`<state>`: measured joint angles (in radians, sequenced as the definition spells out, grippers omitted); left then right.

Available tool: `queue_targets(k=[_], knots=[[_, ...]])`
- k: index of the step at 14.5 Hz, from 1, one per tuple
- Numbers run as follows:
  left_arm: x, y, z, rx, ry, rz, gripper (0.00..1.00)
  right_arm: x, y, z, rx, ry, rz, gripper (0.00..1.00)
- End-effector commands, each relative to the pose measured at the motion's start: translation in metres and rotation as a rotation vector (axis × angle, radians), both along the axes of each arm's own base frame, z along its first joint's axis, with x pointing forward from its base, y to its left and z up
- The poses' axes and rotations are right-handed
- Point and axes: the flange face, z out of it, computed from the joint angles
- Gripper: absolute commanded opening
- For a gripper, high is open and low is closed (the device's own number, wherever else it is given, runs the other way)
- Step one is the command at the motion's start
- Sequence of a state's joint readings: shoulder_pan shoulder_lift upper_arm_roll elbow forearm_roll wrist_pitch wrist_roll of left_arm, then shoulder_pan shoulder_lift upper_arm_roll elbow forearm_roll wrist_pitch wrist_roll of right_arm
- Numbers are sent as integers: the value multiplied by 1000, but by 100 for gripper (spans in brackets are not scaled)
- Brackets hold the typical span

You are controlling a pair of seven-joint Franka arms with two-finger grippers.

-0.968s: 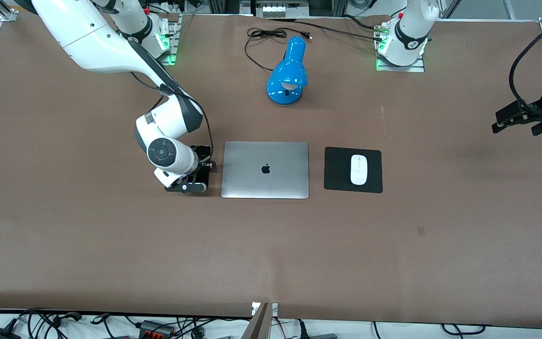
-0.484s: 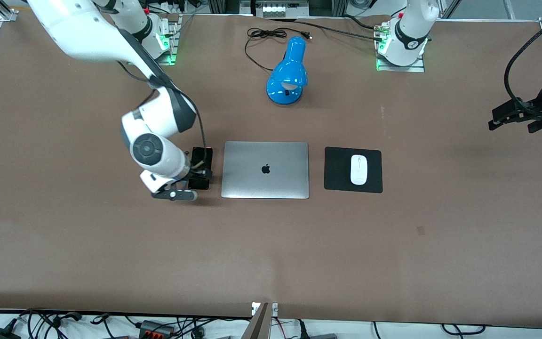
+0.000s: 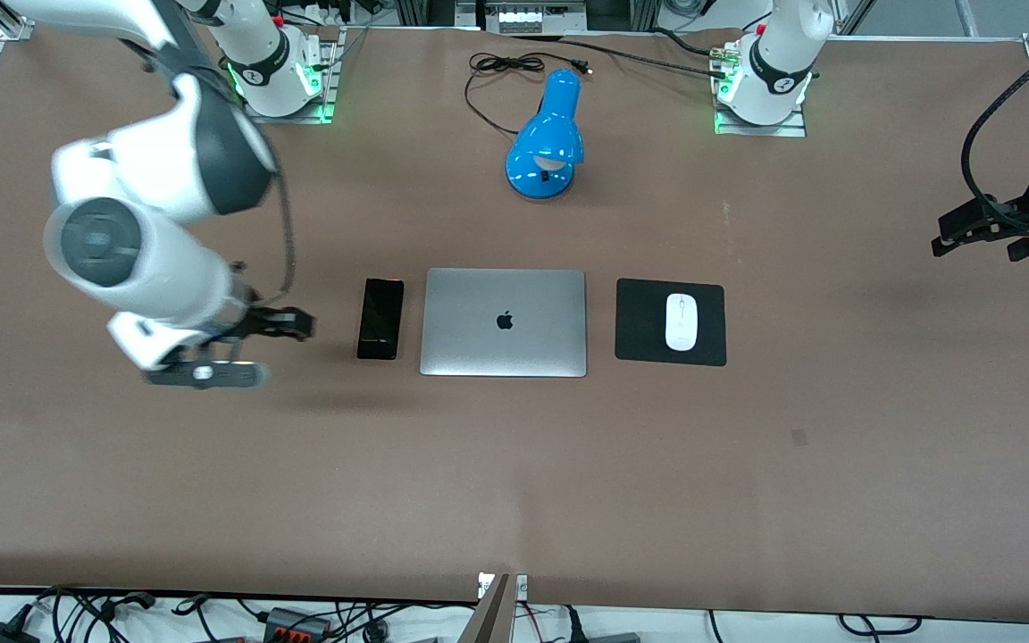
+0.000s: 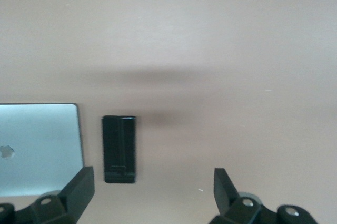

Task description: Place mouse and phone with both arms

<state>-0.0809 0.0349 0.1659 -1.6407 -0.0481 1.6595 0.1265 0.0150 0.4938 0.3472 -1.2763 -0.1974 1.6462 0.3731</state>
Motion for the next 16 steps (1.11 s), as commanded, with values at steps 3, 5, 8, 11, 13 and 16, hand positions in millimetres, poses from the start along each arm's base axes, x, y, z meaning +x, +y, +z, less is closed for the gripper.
queue_targets(k=[3,5,8,11,13,16], knots=[[2,3,7,-7,5,-10,100,3,-87,72,0,-39,16,100],[2,2,7,-7,6,-8,100,-1,-136,98,13,-73,-17,100],[3,1,6,-9,7,-13,100,-4,-191,109,49,-88,-2,100],[3,3,7,-10,4,-10,100,-24,-205,127,38,-108,6,100],[6,-2,15,-4,-23,-11,100,-35,-207,125,46,-100,-2,100],[7,-3,11,-4,-5,-12,100,-58,-204,116,40,-119,6,100]])
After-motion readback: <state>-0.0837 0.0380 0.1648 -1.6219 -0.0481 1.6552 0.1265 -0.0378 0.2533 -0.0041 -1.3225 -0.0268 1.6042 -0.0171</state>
